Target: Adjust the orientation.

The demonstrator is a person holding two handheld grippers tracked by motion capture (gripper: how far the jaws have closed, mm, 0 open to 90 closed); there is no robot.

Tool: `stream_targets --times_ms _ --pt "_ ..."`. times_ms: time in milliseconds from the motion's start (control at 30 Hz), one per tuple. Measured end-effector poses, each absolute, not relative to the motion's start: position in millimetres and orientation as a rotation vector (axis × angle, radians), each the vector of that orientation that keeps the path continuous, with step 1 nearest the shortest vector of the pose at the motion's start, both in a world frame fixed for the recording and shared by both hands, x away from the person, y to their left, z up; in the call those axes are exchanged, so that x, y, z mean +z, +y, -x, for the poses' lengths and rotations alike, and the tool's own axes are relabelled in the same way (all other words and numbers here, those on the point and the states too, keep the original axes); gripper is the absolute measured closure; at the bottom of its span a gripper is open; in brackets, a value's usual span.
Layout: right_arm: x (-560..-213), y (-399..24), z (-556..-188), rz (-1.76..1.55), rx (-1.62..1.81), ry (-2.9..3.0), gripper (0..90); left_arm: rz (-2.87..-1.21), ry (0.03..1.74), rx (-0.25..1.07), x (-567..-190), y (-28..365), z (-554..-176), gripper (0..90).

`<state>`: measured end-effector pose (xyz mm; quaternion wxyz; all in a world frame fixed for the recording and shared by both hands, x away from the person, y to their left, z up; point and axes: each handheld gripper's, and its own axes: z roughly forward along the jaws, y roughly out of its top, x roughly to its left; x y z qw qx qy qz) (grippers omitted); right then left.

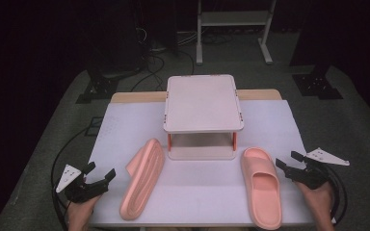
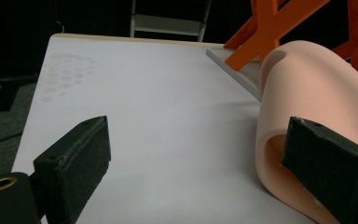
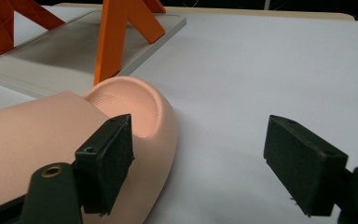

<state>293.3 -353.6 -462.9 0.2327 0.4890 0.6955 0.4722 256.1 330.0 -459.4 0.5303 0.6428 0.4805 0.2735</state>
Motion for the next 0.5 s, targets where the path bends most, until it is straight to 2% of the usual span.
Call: stream_targets --times_ms 500 --pt "-461.9 -353.7 -293.2 -1.335 1.303 1.890 22.6 -1.567 1.131 0.633 -463.3 323.2 -249.7 7.5"
